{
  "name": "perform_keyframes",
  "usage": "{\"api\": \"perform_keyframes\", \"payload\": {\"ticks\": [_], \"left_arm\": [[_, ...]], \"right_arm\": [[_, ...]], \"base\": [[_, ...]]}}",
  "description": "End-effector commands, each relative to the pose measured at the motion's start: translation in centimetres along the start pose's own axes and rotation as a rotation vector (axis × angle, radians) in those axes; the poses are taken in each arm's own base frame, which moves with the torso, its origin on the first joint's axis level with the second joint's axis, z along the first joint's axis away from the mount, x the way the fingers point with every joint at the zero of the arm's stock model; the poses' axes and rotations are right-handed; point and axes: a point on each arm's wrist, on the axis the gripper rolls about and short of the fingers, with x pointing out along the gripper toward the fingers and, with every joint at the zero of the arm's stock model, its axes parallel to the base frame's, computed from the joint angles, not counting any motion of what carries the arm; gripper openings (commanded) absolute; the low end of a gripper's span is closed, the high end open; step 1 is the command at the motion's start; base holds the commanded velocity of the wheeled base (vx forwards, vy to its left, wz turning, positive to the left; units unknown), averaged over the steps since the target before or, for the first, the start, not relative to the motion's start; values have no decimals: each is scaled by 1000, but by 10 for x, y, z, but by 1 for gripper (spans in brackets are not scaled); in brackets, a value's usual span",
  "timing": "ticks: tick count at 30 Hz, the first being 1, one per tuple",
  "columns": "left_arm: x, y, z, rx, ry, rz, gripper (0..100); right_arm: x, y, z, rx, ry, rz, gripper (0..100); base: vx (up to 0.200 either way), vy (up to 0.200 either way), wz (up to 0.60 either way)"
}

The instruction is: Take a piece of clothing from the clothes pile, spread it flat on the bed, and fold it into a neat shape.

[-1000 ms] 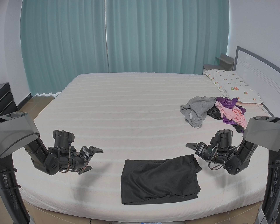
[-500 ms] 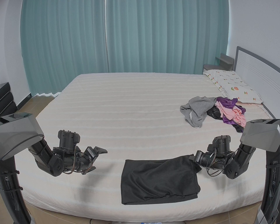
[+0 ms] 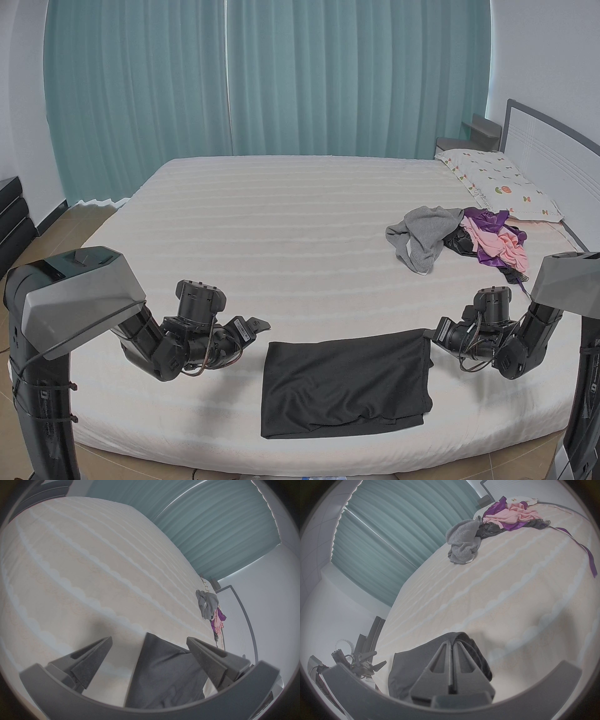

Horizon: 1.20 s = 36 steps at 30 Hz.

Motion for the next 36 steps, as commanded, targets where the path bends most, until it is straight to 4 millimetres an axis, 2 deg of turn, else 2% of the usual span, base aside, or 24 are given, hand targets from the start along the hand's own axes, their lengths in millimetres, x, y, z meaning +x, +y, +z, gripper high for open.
{"api": "perform_keyframes", "payload": {"ticks": [1,10,18,19,30,36], "left_arm": [[18,-5,-11,24,26,5,100],[33,-26,-24,80,63,9,100],[47,-26,-36,144,54,45,100],[47,-25,-36,151,54,47,0],[47,-23,-36,159,9,84,0],[44,-17,-25,43,-56,119,0]], "right_arm": [[-1,-2,-1,4,6,-6,0],[0,-2,-3,1,14,-5,0],[1,-2,-3,2,12,-4,0],[1,-2,-3,2,12,-4,0],[1,-3,0,5,3,-4,0],[3,-5,-1,8,8,-10,0]], "base": [[0,0,0],[0,0,0],[0,0,0],[0,0,0],[0,0,0],[0,0,0]]}}
